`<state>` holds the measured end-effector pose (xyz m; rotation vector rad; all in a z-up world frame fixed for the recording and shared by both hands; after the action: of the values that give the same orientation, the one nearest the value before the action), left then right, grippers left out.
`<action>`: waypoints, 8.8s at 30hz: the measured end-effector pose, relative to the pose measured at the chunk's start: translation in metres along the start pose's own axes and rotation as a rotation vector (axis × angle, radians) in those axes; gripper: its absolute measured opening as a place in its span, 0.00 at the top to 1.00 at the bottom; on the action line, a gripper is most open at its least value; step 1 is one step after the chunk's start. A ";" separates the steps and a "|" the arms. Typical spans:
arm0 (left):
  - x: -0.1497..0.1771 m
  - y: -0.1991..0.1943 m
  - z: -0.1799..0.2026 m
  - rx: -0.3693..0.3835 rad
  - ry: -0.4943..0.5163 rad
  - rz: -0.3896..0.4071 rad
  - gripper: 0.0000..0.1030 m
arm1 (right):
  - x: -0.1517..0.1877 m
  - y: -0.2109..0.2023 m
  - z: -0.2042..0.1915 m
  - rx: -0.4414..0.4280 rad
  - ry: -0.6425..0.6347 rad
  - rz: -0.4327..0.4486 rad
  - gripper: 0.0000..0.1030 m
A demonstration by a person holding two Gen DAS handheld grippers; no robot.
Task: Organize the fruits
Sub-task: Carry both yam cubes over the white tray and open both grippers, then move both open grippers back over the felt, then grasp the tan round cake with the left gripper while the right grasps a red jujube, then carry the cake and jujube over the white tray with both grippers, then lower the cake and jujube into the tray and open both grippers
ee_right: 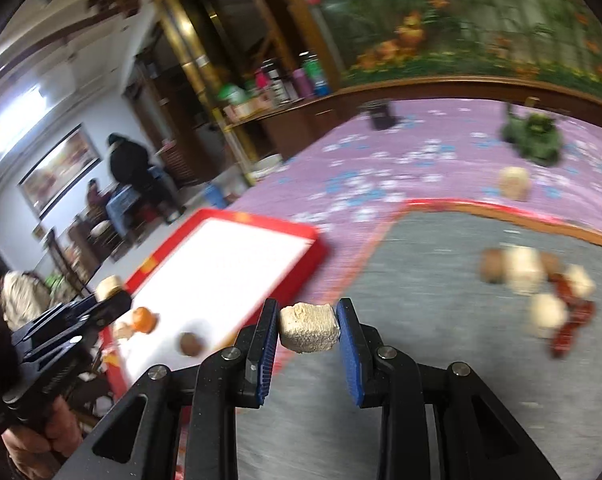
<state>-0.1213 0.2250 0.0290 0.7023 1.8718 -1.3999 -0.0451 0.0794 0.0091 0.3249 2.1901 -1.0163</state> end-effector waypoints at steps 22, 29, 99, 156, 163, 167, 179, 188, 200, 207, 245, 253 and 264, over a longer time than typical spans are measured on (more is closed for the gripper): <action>0.027 0.020 -0.049 -0.091 -0.039 -0.049 0.76 | 0.040 0.061 -0.096 -0.069 -0.153 -0.095 0.73; 0.031 0.026 -0.048 -0.116 -0.035 -0.077 0.76 | 0.048 0.071 -0.098 -0.054 -0.168 -0.119 0.73; -0.032 0.040 0.212 0.205 0.363 -0.117 0.40 | -0.013 -0.057 0.183 0.207 0.216 -0.053 0.62; -0.051 0.095 0.324 0.437 0.426 -0.209 0.44 | -0.034 -0.133 0.271 -0.015 0.779 0.266 0.76; -0.053 0.091 0.323 0.461 0.414 -0.181 0.73 | -0.032 -0.130 0.270 0.017 0.755 0.254 0.76; -0.052 0.083 0.306 0.436 0.384 -0.158 0.73 | -0.034 -0.129 0.268 0.022 0.737 0.257 0.76; -0.071 0.011 0.199 0.188 0.249 0.058 0.73 | -0.040 -0.120 0.232 0.069 0.530 0.253 0.76; -0.074 -0.023 0.131 0.085 0.146 0.137 0.73 | -0.038 -0.113 0.225 0.168 0.435 0.256 0.76; -0.066 -0.040 0.075 0.040 0.070 0.166 0.73 | -0.034 -0.114 0.200 0.169 0.387 0.282 0.76; -0.063 -0.040 0.050 0.010 0.030 0.171 0.73 | -0.033 -0.095 0.136 0.057 0.312 0.248 0.76; -0.013 -0.002 -0.060 -0.130 -0.120 0.085 0.73 | 0.012 0.033 -0.087 -0.185 -0.003 -0.030 0.76; -0.009 0.007 -0.060 -0.132 -0.118 0.061 0.73 | 0.019 0.042 -0.092 -0.178 -0.012 -0.048 0.77; -0.008 0.010 -0.058 -0.133 -0.113 0.053 0.73 | 0.023 0.043 -0.092 -0.180 -0.006 -0.051 0.77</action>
<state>-0.1201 0.2834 0.0401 0.5909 1.8257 -1.2430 -0.0855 0.1755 0.0109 0.1837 2.2752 -0.8384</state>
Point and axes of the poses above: each gripper's, at about its wrist camera, not at the fingertips, and y roughly the way its jaws point, z to its right, x to its underside, the point moved 7 cm from there along y, roughly the way its jaws point, and after that the axes turned 8 degrees about y, right-handed, at the moved point
